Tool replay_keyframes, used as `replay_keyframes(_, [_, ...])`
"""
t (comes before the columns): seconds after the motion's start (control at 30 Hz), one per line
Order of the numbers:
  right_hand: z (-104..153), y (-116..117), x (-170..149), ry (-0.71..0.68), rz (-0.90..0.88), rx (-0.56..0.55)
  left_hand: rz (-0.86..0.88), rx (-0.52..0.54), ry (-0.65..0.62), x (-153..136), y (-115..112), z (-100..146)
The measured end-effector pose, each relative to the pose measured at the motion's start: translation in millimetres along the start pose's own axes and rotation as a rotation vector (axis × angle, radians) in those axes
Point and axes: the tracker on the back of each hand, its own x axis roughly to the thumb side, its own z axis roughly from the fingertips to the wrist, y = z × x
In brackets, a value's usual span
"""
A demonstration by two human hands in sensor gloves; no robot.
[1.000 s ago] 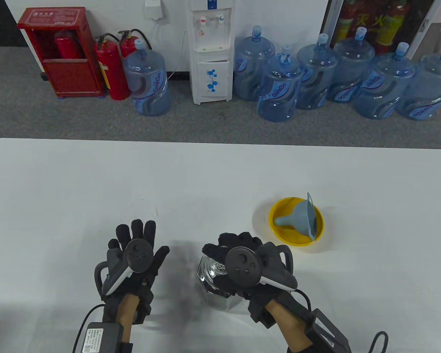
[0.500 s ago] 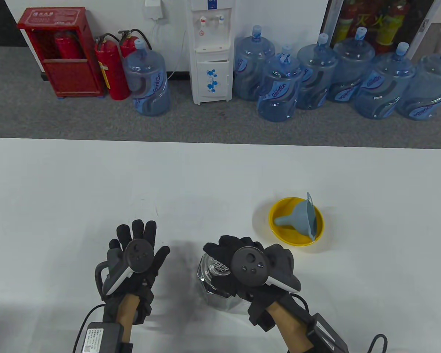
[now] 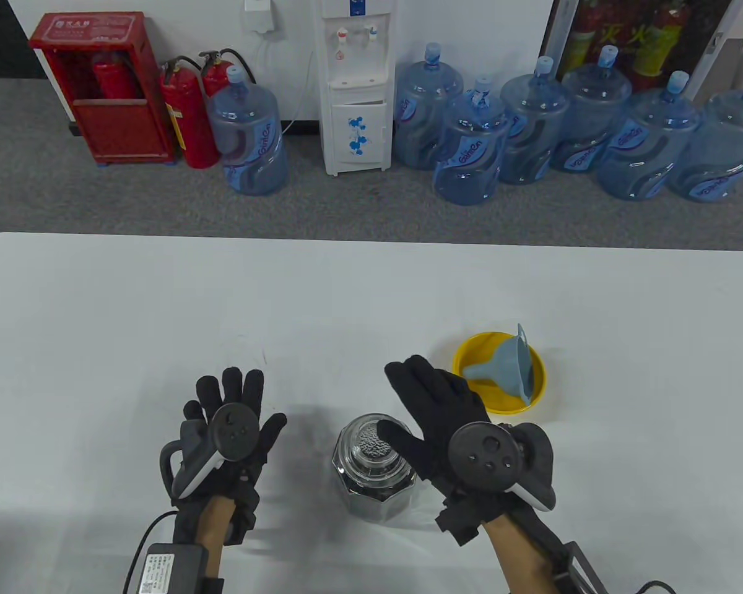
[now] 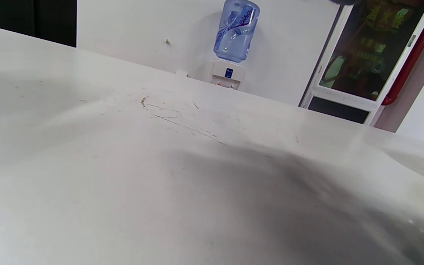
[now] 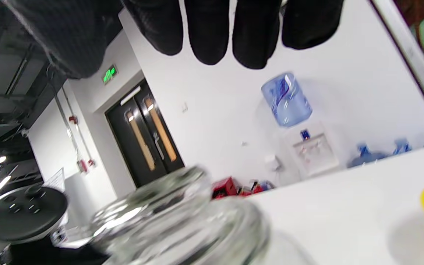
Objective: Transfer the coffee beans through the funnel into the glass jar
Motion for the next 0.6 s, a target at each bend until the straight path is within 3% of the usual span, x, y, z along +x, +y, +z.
replay_keyframes(0.27, [24.1,-23.7,-37.8,0.079,0.092,-0.264,-0.004,0.002,0.004,0.0,0.2,0.9])
replay_keyframes(0.6, [55.8,-18.4,-93.8,0.218,0.085,-0.391,-0.014,0.021,-0.009,0.8,0.6,0.5])
